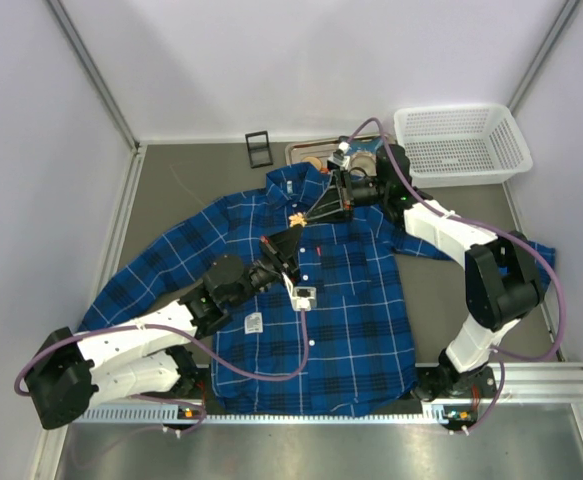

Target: Pin the brooch onto the clothing

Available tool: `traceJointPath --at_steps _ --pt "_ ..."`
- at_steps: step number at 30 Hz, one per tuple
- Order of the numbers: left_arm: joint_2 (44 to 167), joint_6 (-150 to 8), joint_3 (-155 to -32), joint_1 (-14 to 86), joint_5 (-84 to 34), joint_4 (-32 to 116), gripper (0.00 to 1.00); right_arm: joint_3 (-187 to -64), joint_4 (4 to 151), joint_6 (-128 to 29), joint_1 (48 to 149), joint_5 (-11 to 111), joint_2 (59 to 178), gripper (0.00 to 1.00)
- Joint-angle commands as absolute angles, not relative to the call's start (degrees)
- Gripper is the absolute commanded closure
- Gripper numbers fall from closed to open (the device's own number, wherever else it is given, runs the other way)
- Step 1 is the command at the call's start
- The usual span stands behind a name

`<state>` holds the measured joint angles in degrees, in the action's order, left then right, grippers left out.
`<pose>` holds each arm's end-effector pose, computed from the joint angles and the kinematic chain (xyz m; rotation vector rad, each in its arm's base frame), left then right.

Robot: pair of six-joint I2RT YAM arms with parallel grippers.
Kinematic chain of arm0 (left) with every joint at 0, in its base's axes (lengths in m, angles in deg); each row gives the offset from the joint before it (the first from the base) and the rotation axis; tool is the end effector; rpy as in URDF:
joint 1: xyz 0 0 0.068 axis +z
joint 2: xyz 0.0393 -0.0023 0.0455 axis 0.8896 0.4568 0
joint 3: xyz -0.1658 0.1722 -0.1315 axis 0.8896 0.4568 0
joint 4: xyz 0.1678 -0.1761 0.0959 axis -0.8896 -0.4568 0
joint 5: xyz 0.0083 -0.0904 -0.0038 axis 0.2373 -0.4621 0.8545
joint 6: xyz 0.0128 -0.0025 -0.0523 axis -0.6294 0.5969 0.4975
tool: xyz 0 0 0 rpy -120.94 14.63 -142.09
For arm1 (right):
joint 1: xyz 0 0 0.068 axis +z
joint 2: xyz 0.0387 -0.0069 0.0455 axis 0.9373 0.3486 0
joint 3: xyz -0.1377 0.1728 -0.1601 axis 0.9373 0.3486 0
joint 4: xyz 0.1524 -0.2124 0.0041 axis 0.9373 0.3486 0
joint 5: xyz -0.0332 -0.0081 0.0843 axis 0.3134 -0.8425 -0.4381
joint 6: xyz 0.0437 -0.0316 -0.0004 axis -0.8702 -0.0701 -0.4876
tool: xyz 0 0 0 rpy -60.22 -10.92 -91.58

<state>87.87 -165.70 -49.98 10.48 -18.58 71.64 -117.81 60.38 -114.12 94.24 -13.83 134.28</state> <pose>0.1411 -0.1847 0.2745 1.4341 0.5644 0.3970 0.3300 0.1883 0.2890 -0.2490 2.2842 2.1369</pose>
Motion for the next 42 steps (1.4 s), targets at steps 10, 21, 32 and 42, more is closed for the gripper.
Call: traceJointPath --at_steps 10,21,32,42 --pt "87.4 -162.2 -51.0 10.0 -17.7 70.3 0.56 -123.6 61.8 -112.0 93.7 -15.4 135.6 1.0" --pt "78.3 -124.1 -67.6 13.9 -16.3 24.7 0.33 -139.0 76.8 -92.8 84.5 -17.4 135.3 1.0" --pt "100.2 -83.2 -92.4 47.3 -71.6 15.2 0.23 -144.3 116.0 -48.9 85.8 -6.3 126.9 1.0" --pt "94.7 -73.2 -79.9 42.9 -75.0 53.0 0.28 -139.0 120.9 -35.5 92.4 -2.4 116.3 1.0"
